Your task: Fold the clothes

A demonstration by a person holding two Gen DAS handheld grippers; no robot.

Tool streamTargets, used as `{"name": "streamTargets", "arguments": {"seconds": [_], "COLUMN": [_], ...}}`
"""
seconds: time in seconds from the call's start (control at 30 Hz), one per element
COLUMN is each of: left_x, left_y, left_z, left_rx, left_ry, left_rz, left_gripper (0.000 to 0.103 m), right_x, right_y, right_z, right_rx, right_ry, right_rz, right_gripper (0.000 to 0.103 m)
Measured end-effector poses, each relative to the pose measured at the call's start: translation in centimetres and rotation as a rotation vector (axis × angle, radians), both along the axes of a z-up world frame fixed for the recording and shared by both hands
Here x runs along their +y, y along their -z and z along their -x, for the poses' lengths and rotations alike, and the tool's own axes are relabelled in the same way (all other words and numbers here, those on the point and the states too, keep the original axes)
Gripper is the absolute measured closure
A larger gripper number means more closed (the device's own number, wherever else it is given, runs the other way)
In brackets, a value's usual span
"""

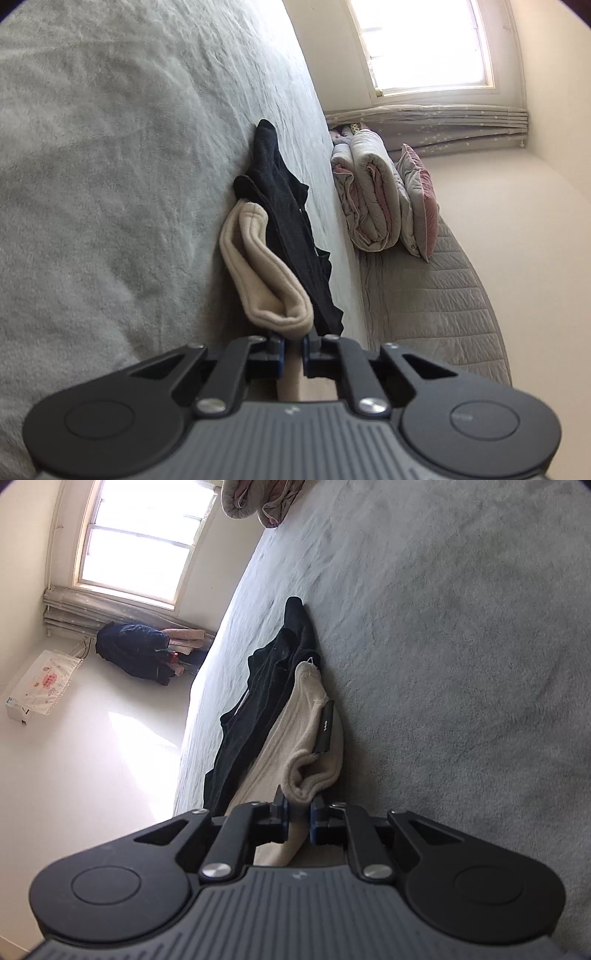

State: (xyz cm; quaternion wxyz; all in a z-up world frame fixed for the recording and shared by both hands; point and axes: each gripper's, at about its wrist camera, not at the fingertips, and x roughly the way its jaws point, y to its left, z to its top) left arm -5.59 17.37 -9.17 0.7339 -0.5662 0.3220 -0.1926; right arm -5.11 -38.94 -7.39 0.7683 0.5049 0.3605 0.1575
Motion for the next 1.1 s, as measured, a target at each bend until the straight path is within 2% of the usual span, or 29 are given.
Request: {"name": "streamTargets", "arguments": {"seconds": [0.17,0.3,0.4,0.6,0.77,0.9,0.97,1.03,1.07,1.1], "left_x": [-0.2,-0.8,-1.3,-1.6,-1.8,-2.1,-2.0,-1.9,-1.9,-1.9], "left_y": [-1.7,-3.8,-5.3,-5.5,-3.9,-2.5,-2.6,-3.1,-3.6,-4.1], "left_z": [-2.0,-4.9,-7.1,-11.6,-14.6,-16.3,-16.6,-16.9,-16.9,-16.9], "left_rx": [-0.023,-0.048,-0.067,-0.086,-0.092,-0.076,-0.076,-0.088,-0.101,-0.114], "left_ry": [-0.043,-0.081,-0.110,-0.168,-0.197,-0.209,-0.223,-0.239,-0.248,-0.257], "left_rz": [0.053,0.068,0.080,0.041,-0.072,-0.167,-0.192,-0.233,-0.273,-0.312], "left_gripper": [0.096,0.096,0.096,0.096,0.096,0.094,0.086,0.056,0.049,0.041], "right_x": [0.1,0.6,0.7,0.2,-0.4,-0.7,-1.1,-1.4,-1.3,-1.2], "right_y": [-3.4,-5.9,-6.7,-5.0,-2.0,0.2,1.0,0.2,-0.5,-1.1], "right_z": [-1.5,-4.7,-7.8,-13.8,-17.2,-18.3,-18.6,-18.3,-18.1,-17.9], "right_rx": [-0.060,-0.097,-0.113,-0.108,-0.074,-0.036,-0.020,-0.058,-0.075,-0.091], "right_ry": [0.010,0.014,0.028,0.098,0.163,0.208,0.234,0.248,0.255,0.262], "right_rz": [-0.039,-0.022,-0.014,-0.034,-0.066,-0.110,-0.139,-0.111,-0.052,0.007], "right_gripper": [0.091,0.091,0.091,0.091,0.091,0.083,0.082,0.080,0.070,0.055]}}
